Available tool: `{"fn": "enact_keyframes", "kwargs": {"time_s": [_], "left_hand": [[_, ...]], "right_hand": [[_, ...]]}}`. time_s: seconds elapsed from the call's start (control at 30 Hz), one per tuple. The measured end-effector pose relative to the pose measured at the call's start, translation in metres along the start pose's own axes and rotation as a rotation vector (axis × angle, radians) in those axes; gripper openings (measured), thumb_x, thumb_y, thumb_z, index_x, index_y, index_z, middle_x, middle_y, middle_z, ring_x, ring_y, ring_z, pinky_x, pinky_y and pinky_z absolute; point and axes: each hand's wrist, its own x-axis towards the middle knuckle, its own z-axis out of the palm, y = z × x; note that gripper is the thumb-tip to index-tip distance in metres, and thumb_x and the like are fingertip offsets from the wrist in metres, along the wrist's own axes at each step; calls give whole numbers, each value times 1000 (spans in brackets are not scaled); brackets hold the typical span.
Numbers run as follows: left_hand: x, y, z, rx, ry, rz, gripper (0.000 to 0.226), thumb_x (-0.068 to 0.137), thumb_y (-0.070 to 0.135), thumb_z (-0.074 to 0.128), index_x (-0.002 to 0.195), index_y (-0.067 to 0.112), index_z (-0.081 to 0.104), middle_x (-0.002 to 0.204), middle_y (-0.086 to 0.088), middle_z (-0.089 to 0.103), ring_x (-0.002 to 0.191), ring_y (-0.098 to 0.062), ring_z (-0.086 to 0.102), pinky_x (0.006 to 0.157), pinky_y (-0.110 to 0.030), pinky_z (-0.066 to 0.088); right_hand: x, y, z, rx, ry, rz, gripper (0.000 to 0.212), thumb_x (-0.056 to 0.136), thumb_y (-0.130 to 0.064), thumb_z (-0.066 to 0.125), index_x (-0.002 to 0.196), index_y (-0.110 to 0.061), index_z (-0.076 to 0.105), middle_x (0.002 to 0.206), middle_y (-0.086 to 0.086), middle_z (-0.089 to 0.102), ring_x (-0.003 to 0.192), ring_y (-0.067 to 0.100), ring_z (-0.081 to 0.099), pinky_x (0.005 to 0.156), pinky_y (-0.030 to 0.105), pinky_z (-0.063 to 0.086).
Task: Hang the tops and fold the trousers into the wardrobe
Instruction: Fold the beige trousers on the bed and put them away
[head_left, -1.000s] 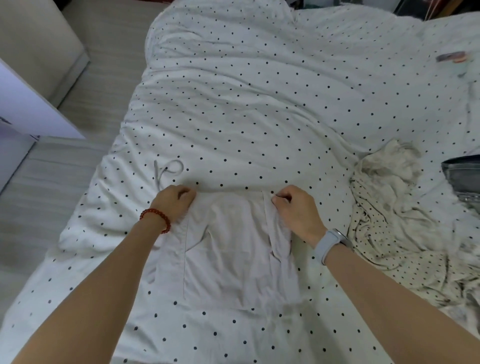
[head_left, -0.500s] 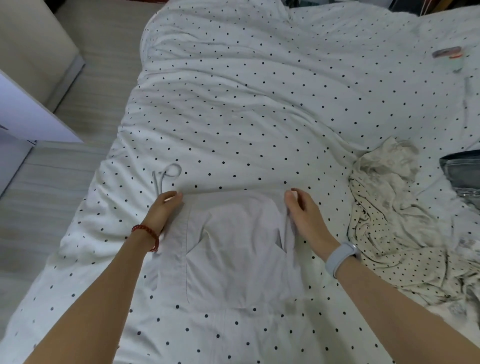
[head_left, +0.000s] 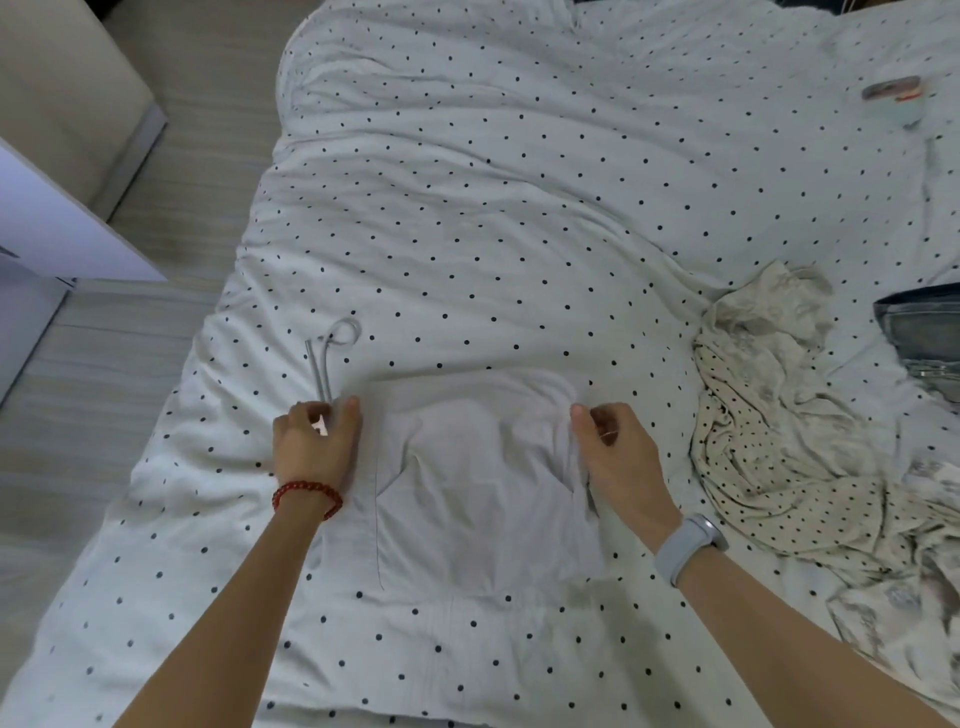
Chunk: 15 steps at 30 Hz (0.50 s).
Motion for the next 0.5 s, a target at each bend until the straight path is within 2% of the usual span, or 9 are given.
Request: {"fn": "enact_keyframes", "kwargs": {"time_s": [0.1,0.2,0.3,0.4,0.43,0.5], "left_hand": [[-17,-9,5,124,-7,-27,29,90,33,54,96,4,56,96,-12,57,87,-28,52,73,-34,41],[-21,-9,9,99,77,27,28,93,24,46,71,6,46,79,-15,52,77,-30,50,64,-36,39],[-16,-6,6,92,129,64,33,96,23,44,69,5,46,73,-10,48,72,-27,45,58,-31,30],[-11,-1,-1,57,52,37,39,96,27,44,62,8,42,60,-6,43,67,-26,42,51,-27,29],[-9,-1,-5,33,24,10,40,96,30,44,62,9,42,61,-5,44,68,-24,43,52,-27,32],[-8,-10,-13,-1,-39,-73,39,95,39,45,72,8,49,71,-6,51,75,-24,47,64,-30,39]], "right_hand": [[-16,5,2,-97,-58,-12,37,95,-26,49,62,-15,37,55,-3,40,51,11,38,50,21,30],[-16,9,7,-87,57,-54,41,98,-20,44,59,-16,31,52,-2,35,49,15,33,49,26,30],[-16,8,7,-34,160,-92,42,97,-17,45,58,-19,31,53,-2,35,50,11,29,47,19,27],[-13,10,2,37,152,-22,37,96,-23,49,60,-17,41,55,-2,40,52,11,35,49,14,29],[-13,10,0,77,120,23,33,95,-28,50,64,-17,46,58,-1,44,53,12,40,53,18,35],[-19,12,-8,121,45,87,32,93,-37,49,69,-16,49,62,-1,49,56,14,46,58,26,45]]}}
